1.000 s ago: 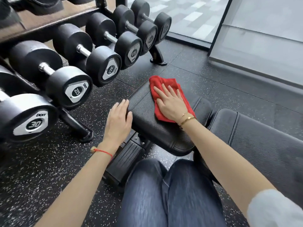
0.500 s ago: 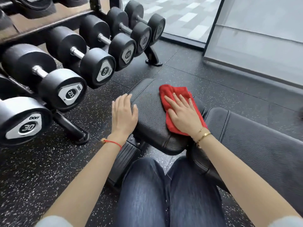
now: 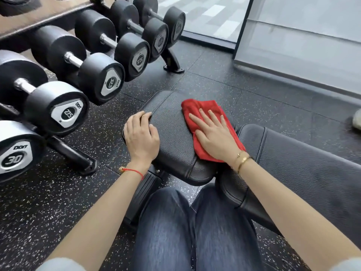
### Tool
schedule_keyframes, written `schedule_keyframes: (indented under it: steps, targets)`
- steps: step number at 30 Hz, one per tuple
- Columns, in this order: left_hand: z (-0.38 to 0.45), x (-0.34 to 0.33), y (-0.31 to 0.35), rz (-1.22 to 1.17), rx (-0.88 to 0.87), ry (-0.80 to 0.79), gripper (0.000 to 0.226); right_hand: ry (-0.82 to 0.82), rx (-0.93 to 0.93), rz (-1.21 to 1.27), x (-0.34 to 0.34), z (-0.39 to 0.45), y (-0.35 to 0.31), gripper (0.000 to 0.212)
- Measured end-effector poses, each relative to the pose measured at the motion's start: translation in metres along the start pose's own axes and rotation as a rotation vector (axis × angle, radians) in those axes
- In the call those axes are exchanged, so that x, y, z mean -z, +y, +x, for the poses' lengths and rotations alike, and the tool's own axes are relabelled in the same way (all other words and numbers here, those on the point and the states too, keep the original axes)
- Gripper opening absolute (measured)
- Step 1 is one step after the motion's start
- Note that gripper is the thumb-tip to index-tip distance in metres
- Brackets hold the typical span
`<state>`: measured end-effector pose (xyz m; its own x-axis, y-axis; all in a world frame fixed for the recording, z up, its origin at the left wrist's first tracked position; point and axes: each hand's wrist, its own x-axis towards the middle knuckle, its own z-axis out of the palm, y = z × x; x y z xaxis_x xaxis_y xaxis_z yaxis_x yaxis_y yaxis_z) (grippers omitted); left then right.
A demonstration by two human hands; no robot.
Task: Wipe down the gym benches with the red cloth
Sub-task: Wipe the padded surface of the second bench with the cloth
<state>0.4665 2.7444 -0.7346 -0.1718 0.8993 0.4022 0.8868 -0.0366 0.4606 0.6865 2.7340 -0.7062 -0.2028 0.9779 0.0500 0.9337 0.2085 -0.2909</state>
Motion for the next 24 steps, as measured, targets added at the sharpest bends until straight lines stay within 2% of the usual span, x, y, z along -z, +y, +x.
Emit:
schedule_keyframes:
  steps: [3, 5, 9, 11, 18, 21, 24]
  targets:
    - [0.0, 0.001, 0.001, 0.022, -0.004, -0.007, 0.04, -0.022, -0.121, -0.051, 0.005, 0.042, -0.003, 0.054]
    - [-0.001, 0.001, 0.001, 0.019, -0.004, -0.006, 0.04, -0.023, -0.116, -0.085, 0.003, 0.048, -0.01, 0.055]
    - [-0.001, -0.002, 0.001, 0.03, 0.0, 0.01, 0.041, -0.009, 0.156, -0.082, -0.01, 0.023, -0.025, 0.056]
    - [0.0, -0.002, 0.001, 0.042, 0.003, 0.015, 0.042, -0.057, 0.2, -0.043, -0.008, 0.031, -0.023, 0.055]
    - [-0.001, -0.002, 0.0, 0.034, 0.01, 0.007, 0.041, -0.098, 0.036, -0.037, -0.013, 0.104, -0.054, 0.056]
    - [0.0, -0.001, -0.001, 0.029, 0.016, 0.01, 0.041, -0.097, 0.107, -0.041, -0.017, 0.08, -0.066, 0.057]
    - [0.001, -0.001, 0.0, 0.034, 0.022, 0.006, 0.042, -0.035, 0.184, -0.075, -0.024, 0.02, -0.068, 0.058]
